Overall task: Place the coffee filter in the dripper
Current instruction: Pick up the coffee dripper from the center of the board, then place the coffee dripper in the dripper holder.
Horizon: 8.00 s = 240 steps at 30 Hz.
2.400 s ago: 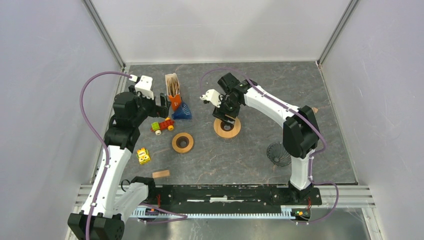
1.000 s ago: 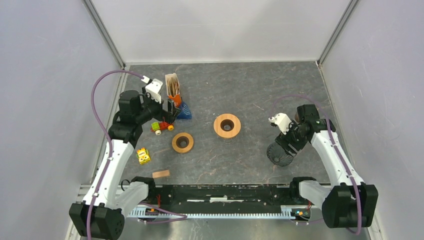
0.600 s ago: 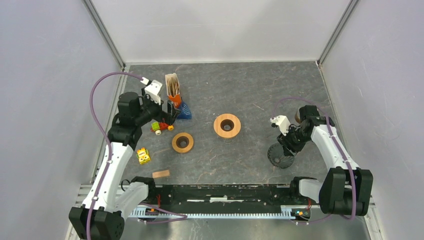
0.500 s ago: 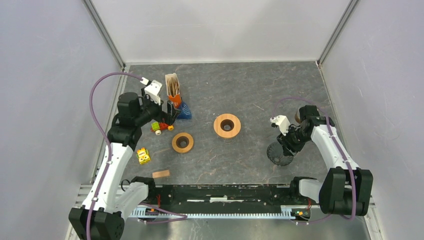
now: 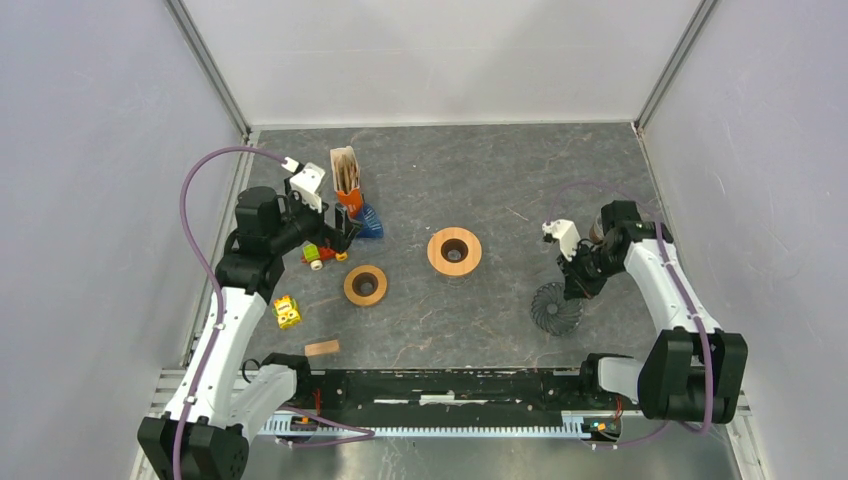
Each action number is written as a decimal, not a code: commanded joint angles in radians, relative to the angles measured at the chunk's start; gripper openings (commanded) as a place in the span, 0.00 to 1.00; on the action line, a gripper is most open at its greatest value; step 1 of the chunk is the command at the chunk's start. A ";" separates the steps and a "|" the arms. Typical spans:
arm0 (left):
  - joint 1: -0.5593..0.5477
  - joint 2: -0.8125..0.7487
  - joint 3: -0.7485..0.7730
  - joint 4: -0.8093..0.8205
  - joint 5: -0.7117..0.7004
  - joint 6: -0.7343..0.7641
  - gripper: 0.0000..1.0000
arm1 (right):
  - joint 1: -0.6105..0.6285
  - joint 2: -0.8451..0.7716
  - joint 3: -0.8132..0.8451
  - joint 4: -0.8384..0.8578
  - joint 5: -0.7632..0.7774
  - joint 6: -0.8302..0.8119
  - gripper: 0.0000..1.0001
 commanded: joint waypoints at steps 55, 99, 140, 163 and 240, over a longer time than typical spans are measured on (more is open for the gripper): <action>-0.466 0.443 0.207 0.162 -0.106 -0.383 0.82 | 0.527 0.676 0.911 0.005 -0.144 0.396 0.00; -0.498 0.593 0.208 0.186 -0.119 -0.521 0.02 | 0.500 0.620 0.922 0.011 -0.117 0.400 0.56; -0.472 0.704 0.243 0.044 -0.219 -0.591 0.02 | 0.486 0.702 0.851 0.027 -0.161 0.391 0.02; -0.459 0.746 0.202 0.019 -0.181 -0.637 0.02 | 0.526 0.763 0.789 0.074 -0.119 0.397 0.00; -0.499 0.590 0.076 0.175 -0.291 -0.521 0.17 | 0.584 0.529 0.520 0.412 0.017 0.447 0.18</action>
